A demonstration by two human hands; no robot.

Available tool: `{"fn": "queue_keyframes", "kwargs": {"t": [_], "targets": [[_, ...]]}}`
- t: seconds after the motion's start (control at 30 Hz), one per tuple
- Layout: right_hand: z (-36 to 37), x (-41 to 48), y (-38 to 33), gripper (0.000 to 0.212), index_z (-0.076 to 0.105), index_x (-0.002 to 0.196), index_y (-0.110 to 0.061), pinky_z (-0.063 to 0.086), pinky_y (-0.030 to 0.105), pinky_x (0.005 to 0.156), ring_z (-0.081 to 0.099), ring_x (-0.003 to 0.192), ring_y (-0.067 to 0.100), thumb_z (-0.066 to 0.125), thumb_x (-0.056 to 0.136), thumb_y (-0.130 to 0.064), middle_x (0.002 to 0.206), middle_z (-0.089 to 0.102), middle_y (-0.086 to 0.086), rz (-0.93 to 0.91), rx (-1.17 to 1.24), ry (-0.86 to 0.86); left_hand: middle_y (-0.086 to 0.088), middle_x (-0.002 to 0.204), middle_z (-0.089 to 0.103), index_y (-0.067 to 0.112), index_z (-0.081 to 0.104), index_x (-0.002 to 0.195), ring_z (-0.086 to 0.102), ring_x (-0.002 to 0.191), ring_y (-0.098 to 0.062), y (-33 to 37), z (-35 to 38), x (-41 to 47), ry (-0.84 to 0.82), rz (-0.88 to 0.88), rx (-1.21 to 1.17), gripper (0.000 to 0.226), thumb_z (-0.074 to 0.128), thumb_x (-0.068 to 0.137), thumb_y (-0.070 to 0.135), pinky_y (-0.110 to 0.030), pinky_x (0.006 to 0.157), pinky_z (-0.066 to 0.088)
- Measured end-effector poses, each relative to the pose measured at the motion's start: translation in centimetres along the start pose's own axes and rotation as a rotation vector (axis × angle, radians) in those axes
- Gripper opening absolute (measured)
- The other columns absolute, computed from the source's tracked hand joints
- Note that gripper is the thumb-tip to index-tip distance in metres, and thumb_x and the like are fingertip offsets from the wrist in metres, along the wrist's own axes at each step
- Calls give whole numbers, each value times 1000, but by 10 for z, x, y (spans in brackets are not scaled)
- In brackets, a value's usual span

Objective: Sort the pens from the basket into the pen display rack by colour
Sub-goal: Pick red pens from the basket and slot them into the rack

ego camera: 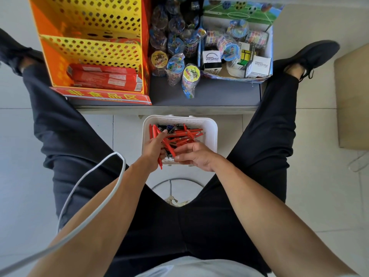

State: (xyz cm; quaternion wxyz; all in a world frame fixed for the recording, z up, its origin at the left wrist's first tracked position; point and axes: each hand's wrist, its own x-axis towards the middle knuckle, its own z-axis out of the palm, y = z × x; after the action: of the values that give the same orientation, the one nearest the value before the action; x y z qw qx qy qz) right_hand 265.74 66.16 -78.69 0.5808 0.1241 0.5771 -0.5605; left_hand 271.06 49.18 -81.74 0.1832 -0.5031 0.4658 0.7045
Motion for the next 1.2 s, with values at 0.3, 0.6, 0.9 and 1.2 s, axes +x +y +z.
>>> {"fn": "queue_keyframes", "kwargs": {"t": [0.3, 0.6, 0.9, 1.2], "targets": [[-6, 26, 13, 14, 74, 99, -17, 54, 32, 90, 66, 100, 17, 61, 95, -21, 105, 73, 1, 7, -473, 391, -10, 72, 65, 3, 58, 92, 69, 62, -24, 1, -2, 2, 21, -34, -130, 15, 51, 101, 13, -35, 66, 63], [2, 55, 18, 27, 71, 116, -18, 51, 26, 64, 61, 87, 17, 52, 97, -14, 115, 65, -3, 137, -833, 300, 0, 59, 40, 16, 44, 78, 31, 45, -11, 2, -20, 9, 64, -99, -46, 19, 50, 93, 6, -23, 41, 27], [10, 56, 11, 36, 70, 121, -8, 54, 40, 95, 65, 109, 30, 48, 94, -17, 121, 70, 11, 264, -942, 189, 1, 58, 37, 17, 42, 77, 29, 45, -10, 2, -19, 11, 49, -136, -52, 21, 51, 93, 8, -23, 41, 27], [9, 51, 17, 26, 75, 102, -1, 56, 47, 90, 66, 105, 37, 54, 93, -12, 111, 71, 19, 194, -848, 249, 0, 58, 37, 16, 42, 80, 29, 44, -10, 2, -17, 4, 47, -132, -42, 19, 51, 94, 6, -22, 39, 28]]}}
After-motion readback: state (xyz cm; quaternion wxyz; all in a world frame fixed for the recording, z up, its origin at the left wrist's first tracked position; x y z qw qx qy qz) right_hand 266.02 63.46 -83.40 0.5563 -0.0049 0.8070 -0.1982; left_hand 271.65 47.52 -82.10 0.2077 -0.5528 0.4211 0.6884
